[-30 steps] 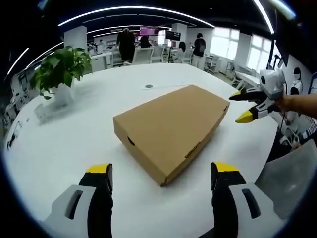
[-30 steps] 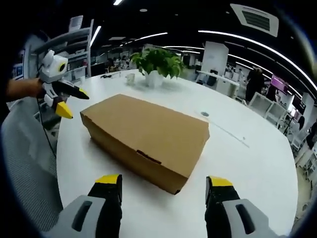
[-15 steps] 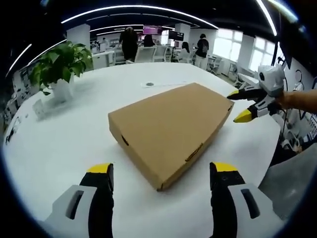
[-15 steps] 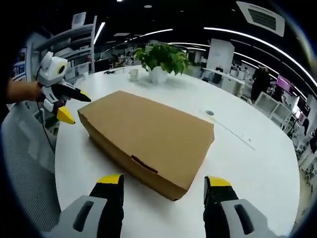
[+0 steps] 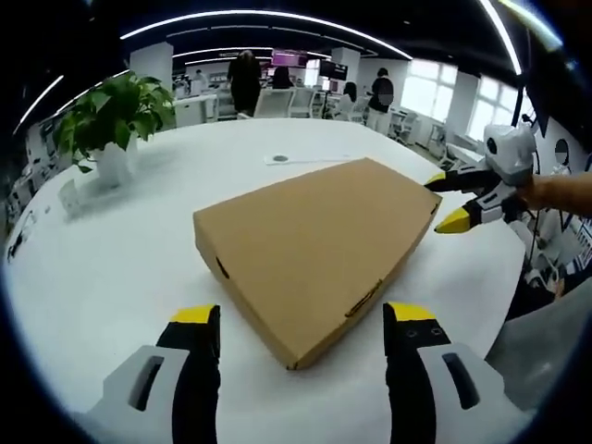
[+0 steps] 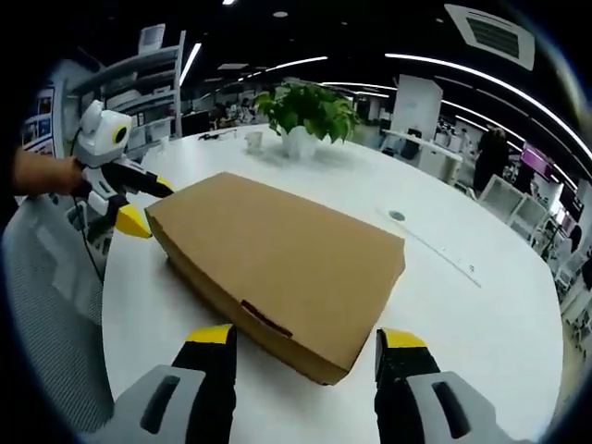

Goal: Operate the shoe box by opening the lid, removing the specified soft item, and placing it in the target area until the item is outside and the box remains undamaged.

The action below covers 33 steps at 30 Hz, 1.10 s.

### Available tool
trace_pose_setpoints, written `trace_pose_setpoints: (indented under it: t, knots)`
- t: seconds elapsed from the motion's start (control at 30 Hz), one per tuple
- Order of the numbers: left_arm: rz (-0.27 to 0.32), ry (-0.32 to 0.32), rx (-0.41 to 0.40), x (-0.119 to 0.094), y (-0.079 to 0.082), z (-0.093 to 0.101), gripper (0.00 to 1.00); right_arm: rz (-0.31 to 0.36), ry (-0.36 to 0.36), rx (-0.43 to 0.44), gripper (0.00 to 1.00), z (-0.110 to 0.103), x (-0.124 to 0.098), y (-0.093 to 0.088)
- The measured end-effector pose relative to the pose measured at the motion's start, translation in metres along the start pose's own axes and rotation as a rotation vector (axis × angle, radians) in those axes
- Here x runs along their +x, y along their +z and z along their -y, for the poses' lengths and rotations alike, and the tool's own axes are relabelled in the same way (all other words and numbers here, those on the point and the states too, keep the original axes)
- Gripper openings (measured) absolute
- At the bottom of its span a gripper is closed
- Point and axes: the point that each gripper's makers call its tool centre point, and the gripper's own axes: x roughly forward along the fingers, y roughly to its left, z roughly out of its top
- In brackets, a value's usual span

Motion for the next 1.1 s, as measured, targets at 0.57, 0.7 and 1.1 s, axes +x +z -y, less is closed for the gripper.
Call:
trace_pose_setpoints:
  t: [0.57,0.7,1.1]
  knots:
    - [0.000,-0.010,0.006,0.010,0.005,0.004,0.68,-0.022,0.021,0.016,0.50,0.003,0.006,-0.005]
    - [0.001,-0.015,0.017,0.009,0.004,0.005,0.66,-0.018,0.018,0.025,0.50,0.002,0.005,-0.005]
    - [-0.030,0.003,0.139,0.010,-0.003,0.000,0.64,0.003,0.009,0.085,0.48,-0.005,0.003,-0.005]
